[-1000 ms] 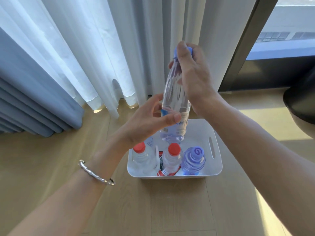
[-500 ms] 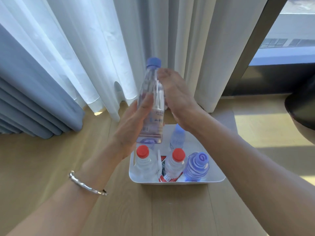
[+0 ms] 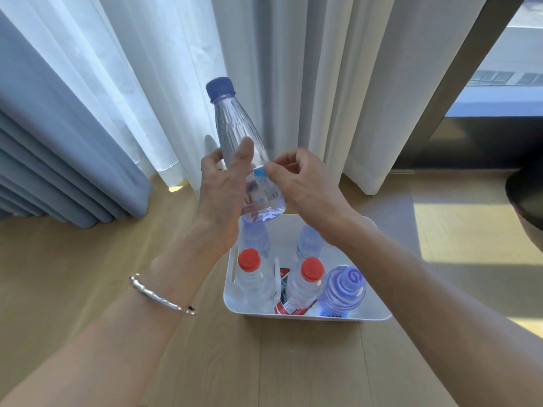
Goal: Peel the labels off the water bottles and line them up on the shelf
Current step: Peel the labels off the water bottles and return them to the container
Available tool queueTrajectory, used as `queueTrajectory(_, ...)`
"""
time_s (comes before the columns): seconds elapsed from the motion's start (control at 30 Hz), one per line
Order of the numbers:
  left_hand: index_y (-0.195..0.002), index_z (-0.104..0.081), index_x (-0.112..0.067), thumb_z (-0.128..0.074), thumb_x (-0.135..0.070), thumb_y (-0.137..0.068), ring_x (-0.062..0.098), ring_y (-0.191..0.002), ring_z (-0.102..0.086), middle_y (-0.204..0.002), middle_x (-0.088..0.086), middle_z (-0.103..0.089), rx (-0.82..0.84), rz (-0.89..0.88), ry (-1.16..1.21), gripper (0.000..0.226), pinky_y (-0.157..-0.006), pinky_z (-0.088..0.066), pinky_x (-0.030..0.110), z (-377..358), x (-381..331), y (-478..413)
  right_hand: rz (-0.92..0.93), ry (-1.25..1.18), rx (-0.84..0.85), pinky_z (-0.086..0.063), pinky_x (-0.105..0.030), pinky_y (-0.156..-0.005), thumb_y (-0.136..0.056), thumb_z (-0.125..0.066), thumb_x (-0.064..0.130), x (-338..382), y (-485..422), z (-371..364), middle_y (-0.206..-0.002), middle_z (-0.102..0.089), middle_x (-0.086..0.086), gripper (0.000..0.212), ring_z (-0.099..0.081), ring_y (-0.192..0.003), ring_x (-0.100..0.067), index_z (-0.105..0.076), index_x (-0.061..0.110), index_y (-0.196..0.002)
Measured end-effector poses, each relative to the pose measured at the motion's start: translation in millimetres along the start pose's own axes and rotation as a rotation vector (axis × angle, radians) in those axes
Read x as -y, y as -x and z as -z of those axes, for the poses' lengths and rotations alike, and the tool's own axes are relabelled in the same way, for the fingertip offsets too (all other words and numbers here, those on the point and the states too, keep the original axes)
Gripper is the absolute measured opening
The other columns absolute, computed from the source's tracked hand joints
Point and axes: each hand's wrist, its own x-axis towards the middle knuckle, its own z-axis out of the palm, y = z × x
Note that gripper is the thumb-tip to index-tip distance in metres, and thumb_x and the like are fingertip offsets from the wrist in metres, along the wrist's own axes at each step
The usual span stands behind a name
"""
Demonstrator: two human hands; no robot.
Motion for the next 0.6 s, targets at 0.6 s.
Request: queueTrajectory(0.6, -0.123, -0.043, -0.019, -0.070, -0.043, -0.084, 0.021, -0.089, -0.064, -0.089, -0.007, -0.060, -0.100, -0.040, -0.076, 0.053, -0.090, -0.051, 0.055, -6.7, 14.0, -0.9, 0.042, 0.125, 0.082, -0.039, -0.020, -0.065, -0.092, -0.062, 0.032, -10.7, 1.5, 4.5, -0.074, -0.056, 0.011, 0.018, -0.051, -0.068, -0.003, -0.055, 0.025, -0.078)
